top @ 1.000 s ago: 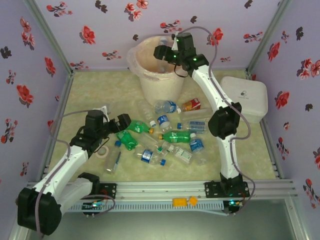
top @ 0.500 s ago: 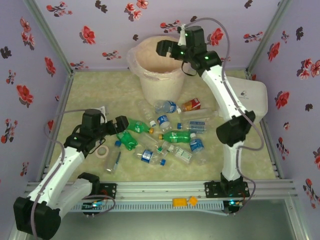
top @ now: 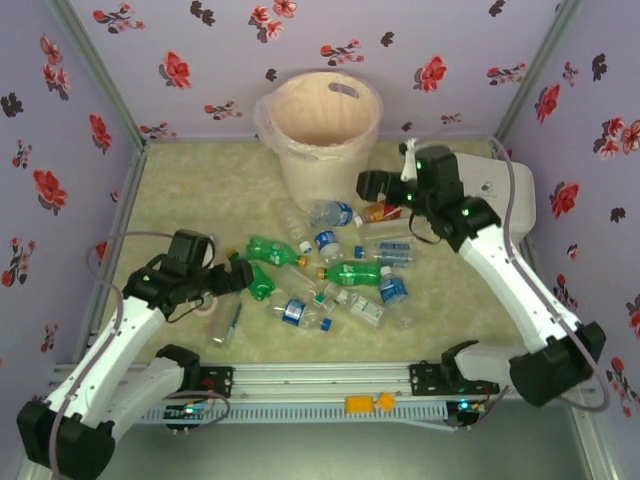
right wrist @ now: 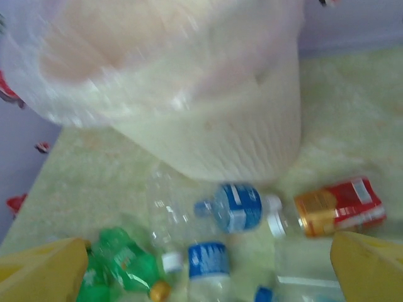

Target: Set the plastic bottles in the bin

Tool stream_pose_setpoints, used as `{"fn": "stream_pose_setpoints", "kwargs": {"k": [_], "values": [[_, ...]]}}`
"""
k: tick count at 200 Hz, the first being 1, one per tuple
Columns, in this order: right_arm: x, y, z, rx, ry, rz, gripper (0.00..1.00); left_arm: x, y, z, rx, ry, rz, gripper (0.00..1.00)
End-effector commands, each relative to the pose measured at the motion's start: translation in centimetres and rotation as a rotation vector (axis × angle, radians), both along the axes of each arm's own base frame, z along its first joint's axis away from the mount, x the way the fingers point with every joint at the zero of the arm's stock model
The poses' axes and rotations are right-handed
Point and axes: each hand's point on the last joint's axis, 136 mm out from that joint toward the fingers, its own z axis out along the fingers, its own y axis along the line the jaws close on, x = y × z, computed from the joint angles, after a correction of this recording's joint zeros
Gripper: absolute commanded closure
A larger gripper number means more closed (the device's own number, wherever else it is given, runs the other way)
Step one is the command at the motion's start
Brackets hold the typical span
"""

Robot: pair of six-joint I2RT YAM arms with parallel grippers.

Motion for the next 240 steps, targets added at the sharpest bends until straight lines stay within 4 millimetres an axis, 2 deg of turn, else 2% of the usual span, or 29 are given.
{"fn": "stream_pose_setpoints", "kwargs": {"k": [1, 45, 73, 101, 141, 183, 240], "values": [[-0.7, -0.7, -2.0, 0.065, -0.012, -0.063, 0.0, -2.6, 0.8, -0.3, 0.082, 0.078, 0.008, 0.0], [-2.3, -2.7, -9.4, 0.04, 0.098, -0.161, 0.0, -3.8, 1.6, -2.5, 0.236, 0.128, 0.064, 0.0], [-2.8, -2.9, -11.7, 0.037, 0.135, -0.169, 0.0, -4.2, 2.4, -4.7, 0.309, 0.178, 0.099, 0.0], [-2.6, -3.2, -12.1, 0.031, 0.136, -0.193, 0.0, -4.1, 2.2, -6.6, 0.325, 0.199, 0.111, 0.01], [-1.6, -2.6, -11.7, 0.042, 0.122, -0.185, 0.0, -4.5, 1.2, -7.2, 0.33, 0.209, 0.081, 0.07], [-1.6, -2.3, -13.2, 0.068, 0.166, -0.196, 0.0, -5.0, 0.5, -8.0, 0.341, 0.219, 0.059, 0.16], [-2.1, -2.8, -14.6, 0.032, 0.189, -0.201, 0.0, -4.7, -0.2, -9.5, 0.369, 0.241, 0.041, 0.14]]}}
